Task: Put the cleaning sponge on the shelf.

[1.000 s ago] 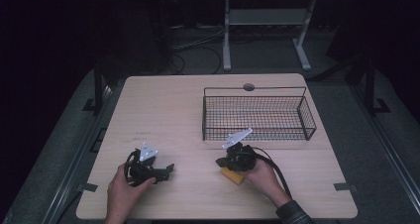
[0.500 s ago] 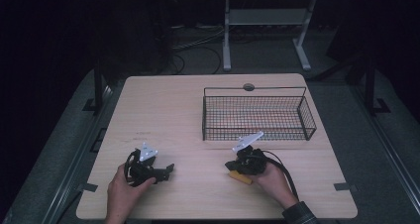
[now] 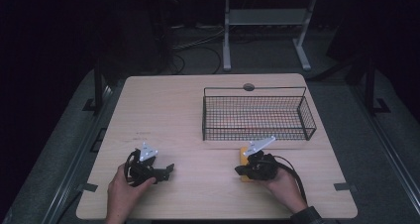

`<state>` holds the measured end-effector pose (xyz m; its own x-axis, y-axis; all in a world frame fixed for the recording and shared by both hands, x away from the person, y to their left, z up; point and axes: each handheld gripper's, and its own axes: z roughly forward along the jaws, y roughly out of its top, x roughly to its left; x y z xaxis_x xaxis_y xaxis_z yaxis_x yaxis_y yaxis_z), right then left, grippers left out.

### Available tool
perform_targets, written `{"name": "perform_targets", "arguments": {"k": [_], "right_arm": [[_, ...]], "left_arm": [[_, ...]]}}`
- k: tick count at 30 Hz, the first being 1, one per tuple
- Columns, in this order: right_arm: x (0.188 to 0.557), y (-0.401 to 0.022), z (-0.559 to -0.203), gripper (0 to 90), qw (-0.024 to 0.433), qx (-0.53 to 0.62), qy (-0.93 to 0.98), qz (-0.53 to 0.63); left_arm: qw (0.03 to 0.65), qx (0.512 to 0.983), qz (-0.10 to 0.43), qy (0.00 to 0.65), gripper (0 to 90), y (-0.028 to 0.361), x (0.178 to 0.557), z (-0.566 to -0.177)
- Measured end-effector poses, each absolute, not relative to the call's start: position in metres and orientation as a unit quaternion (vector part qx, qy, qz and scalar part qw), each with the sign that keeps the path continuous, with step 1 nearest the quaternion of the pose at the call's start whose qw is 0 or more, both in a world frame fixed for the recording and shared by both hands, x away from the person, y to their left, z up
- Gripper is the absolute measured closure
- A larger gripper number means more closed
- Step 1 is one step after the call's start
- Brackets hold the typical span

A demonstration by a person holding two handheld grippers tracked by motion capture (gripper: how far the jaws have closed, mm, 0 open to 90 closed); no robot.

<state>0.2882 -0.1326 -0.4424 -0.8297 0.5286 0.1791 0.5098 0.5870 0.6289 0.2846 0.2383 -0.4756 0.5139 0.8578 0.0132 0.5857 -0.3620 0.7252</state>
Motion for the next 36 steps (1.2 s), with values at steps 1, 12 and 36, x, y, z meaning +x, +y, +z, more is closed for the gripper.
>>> {"name": "perform_targets", "arguments": {"k": [1,12,36], "right_arm": [[0.287,-0.135,-0.442,89.5,0.013,0.293,0.89,0.348],[0.28,-0.158,-0.441,89.5,0.019,0.311,0.886,0.344],[0.276,-0.197,-0.43,82.5,0.037,0.331,0.879,0.342]], "left_arm": [[0.34,0.801,0.2,0.451,13.1,0.238,0.285,-0.476],[0.342,0.799,0.2,0.452,13.2,0.238,0.285,-0.476],[0.342,0.799,0.2,0.452,13.1,0.238,0.285,-0.476]]}}
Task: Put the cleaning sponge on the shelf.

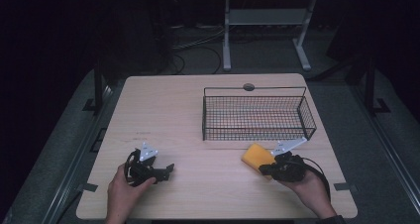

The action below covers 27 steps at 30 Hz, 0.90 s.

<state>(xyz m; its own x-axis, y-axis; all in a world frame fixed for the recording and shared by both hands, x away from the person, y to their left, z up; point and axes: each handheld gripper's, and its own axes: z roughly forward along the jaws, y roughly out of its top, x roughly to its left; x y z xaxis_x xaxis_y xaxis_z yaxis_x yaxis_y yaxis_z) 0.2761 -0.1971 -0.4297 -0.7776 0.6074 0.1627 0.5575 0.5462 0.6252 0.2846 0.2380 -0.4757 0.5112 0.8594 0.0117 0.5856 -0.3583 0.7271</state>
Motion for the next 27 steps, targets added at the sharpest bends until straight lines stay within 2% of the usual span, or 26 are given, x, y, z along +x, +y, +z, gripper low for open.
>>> {"name": "perform_targets", "arguments": {"k": [5,8,9,12,19,20,21,27], "right_arm": [[0.279,-0.199,-0.418,71.0,0.046,0.338,0.876,0.342],[0.282,-0.199,-0.412,59.8,0.05,0.339,0.88,0.33],[0.282,-0.199,-0.412,59.8,0.05,0.339,0.88,0.33],[0.286,-0.198,-0.408,47.6,0.06,0.347,0.879,0.32],[0.299,-0.195,-0.405,27.1,0.073,0.358,0.882,0.298],[0.299,-0.195,-0.405,27.1,0.073,0.358,0.882,0.298],[0.302,-0.194,-0.406,21.3,0.081,0.363,0.883,0.285],[0.308,-0.191,-0.41,8.9,0.076,0.366,0.886,0.274]], "left_arm": [[0.342,0.799,0.2,0.452,13.1,0.238,0.285,-0.476],[0.342,0.799,0.2,0.452,13.1,0.238,0.285,-0.476],[0.342,0.799,0.2,0.452,13.1,0.238,0.285,-0.476],[0.342,0.799,0.2,0.452,13.1,0.238,0.285,-0.476],[0.342,0.799,0.2,0.452,13.1,0.238,0.285,-0.476],[0.342,0.799,0.2,0.452,13.2,0.238,0.285,-0.476],[0.342,0.799,0.2,0.452,13.1,0.238,0.285,-0.476],[0.343,0.798,0.2,0.453,13.1,0.238,0.285,-0.476]]}}
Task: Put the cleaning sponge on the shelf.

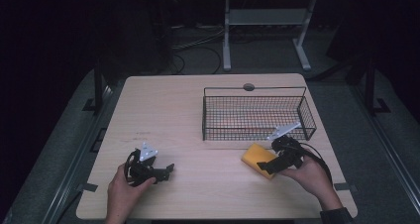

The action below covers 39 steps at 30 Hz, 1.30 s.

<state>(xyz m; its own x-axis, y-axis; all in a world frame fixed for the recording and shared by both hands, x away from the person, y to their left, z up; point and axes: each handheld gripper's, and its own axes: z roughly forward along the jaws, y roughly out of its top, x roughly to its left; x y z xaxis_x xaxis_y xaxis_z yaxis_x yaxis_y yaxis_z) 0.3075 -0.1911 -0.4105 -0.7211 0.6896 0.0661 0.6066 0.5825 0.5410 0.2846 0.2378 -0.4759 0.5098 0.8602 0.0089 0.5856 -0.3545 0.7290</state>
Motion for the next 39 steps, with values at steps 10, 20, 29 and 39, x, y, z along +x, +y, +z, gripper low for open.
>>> {"name": "perform_targets", "arguments": {"k": [10,20,29,39], "right_arm": [[0.317,-0.181,-0.42,2.0,0.061,0.361,0.896,0.251],[0.325,-0.171,-0.435,2.0,0.063,0.351,0.908,0.222],[0.331,-0.166,-0.446,2.2,0.06,0.346,0.915,0.2],[0.333,-0.161,-0.45,13.3,0.062,0.338,0.919,0.194]], "left_arm": [[0.342,0.799,0.2,0.452,13.1,0.238,0.285,-0.476],[0.342,0.799,0.2,0.452,13.2,0.238,0.285,-0.476],[0.342,0.799,0.2,0.452,13.1,0.238,0.285,-0.476],[0.342,0.799,0.2,0.452,13.1,0.238,0.285,-0.476]]}}
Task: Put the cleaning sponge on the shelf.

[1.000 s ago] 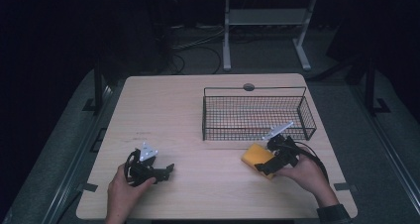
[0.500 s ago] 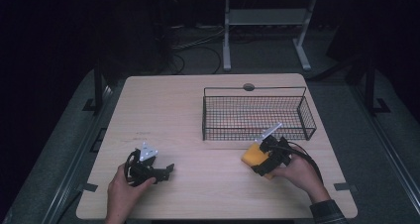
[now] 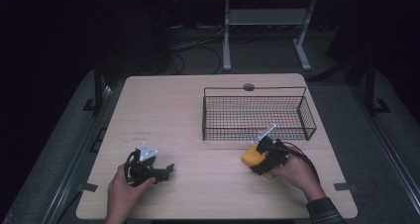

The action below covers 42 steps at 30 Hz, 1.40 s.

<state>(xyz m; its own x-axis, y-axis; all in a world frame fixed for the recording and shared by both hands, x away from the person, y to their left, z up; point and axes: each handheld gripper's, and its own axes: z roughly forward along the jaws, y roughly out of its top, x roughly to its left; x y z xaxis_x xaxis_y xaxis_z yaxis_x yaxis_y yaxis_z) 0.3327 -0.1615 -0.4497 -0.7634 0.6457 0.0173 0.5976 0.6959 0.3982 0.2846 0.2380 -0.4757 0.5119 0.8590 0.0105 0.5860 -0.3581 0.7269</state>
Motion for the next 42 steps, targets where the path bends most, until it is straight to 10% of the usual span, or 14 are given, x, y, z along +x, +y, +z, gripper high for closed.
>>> {"name": "perform_targets", "arguments": {"k": [42], "right_arm": [[0.326,-0.178,-0.415,22.8,0.063,0.351,0.91,0.211]], "left_arm": [[0.342,0.799,0.199,0.452,13.2,0.238,0.285,-0.476]]}}
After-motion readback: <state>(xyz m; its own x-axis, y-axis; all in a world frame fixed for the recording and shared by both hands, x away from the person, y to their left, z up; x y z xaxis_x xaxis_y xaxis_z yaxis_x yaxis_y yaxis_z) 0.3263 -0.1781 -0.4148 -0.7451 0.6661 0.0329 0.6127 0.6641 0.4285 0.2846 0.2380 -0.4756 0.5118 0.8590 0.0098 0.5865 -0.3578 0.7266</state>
